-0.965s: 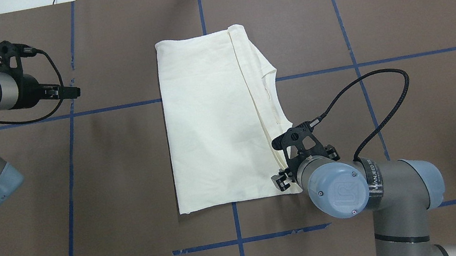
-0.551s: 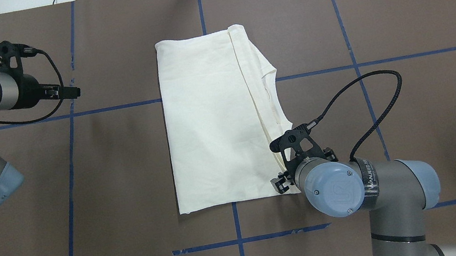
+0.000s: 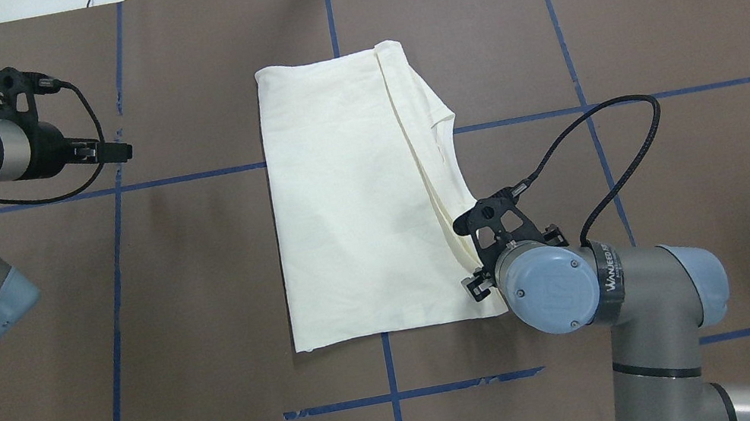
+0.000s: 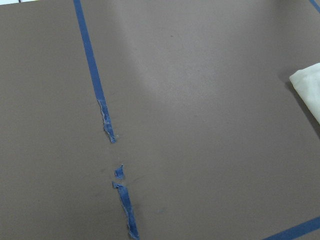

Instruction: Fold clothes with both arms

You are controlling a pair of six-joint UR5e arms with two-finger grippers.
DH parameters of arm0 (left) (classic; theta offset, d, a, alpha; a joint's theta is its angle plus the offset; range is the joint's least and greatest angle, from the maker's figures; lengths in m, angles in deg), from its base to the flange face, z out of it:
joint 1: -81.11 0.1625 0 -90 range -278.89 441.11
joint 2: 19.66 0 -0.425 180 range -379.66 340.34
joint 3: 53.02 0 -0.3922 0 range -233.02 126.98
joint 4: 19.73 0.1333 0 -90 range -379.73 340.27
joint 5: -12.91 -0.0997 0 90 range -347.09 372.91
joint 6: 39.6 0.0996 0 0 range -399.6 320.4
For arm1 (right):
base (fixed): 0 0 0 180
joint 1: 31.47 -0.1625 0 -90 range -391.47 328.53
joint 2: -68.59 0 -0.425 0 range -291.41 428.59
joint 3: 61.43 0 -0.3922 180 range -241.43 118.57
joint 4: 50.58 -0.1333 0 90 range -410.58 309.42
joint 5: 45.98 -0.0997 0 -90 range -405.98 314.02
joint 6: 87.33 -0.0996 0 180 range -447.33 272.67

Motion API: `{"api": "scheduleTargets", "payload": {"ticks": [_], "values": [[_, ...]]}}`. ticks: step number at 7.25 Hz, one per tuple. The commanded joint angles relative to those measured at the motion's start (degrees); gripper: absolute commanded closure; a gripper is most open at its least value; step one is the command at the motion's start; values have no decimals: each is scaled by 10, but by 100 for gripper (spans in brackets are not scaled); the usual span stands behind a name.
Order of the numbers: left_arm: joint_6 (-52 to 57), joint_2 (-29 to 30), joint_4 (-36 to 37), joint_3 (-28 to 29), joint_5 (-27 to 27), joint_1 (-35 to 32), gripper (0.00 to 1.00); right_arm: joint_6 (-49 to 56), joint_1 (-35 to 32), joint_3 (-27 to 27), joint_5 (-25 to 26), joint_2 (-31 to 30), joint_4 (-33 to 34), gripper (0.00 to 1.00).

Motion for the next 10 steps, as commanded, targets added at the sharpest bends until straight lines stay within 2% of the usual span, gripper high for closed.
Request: {"api": "scheduleTargets", "payload": {"ticks": [1,3,4,7,8,10], "values": [[0,0,0,1,1,1,0,28,-28,-1,-26,-12,16,0],[0,0,0,0,2,1,0,25,-44,1,-32,-22,11,0],[0,0,0,-1,2,1,0,20,-64,1,-55,-8,7,0],[-4,2,0,-9,3,1,0,1,-111,-57,-91,89,5,0],[-42,6,1,-20,5,2,0,-45,-117,-57,-127,84,-60,0],[-151,2,9,-81,3,40,0,-160,-116,-55,-141,34,-220,0]]}}
